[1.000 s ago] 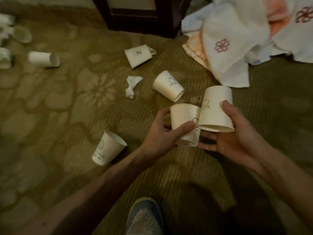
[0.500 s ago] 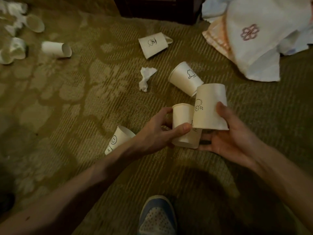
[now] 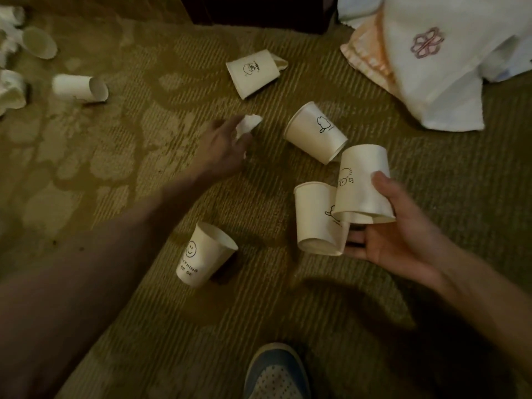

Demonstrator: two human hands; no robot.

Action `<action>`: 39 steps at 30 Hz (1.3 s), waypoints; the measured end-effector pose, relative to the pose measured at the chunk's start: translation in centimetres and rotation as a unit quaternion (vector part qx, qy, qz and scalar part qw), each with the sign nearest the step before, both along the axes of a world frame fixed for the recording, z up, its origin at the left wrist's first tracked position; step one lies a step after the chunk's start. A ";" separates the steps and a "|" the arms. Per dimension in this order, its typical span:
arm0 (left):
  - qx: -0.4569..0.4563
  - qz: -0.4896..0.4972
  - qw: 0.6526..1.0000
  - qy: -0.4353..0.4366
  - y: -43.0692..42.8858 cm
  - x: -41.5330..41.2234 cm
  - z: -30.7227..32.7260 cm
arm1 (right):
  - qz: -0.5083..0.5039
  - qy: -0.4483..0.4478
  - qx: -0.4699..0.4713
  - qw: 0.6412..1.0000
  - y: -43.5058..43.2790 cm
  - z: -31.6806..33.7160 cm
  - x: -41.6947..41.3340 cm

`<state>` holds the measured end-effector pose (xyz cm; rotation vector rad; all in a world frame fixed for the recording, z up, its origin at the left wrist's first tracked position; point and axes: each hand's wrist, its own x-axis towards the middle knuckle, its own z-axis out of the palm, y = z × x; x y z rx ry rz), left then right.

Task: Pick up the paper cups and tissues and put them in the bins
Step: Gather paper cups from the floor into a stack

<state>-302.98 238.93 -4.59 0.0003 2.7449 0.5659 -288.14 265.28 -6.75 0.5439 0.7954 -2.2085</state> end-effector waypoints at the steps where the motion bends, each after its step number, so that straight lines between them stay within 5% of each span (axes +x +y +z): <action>1: -0.024 -0.023 0.999 -0.012 -0.1 -0.8 -0.4 | 0.000 -0.002 0.003 1.000 0.0 -0.1 -0.1; 5: -0.083 -0.101 0.991 -0.031 0.4 -2.2 -2.2 | 0.006 -0.005 0.009 1.000 -0.1 -0.4 -0.1; 8: -0.135 -0.131 0.980 0.059 0.8 -1.4 -3.0 | 0.006 -0.009 0.017 1.000 -0.1 -0.7 0.0; 12: -0.069 -0.114 0.982 0.136 0.4 0.4 -3.2 | 0.006 -0.015 0.023 1.000 0.0 -0.9 0.1; 20: 0.087 0.018 0.994 -0.060 1.5 3.5 -2.6 | -0.021 0.001 0.011 1.000 1.9 -0.3 0.0; 26: 0.227 0.182 0.957 -0.023 4.4 3.5 -0.9 | -0.118 0.002 0.044 0.992 5.5 0.5 -2.0; 39: 0.299 0.184 0.934 0.068 10.5 2.2 -1.6 | -0.135 -0.003 0.063 0.989 5.9 0.0 -2.3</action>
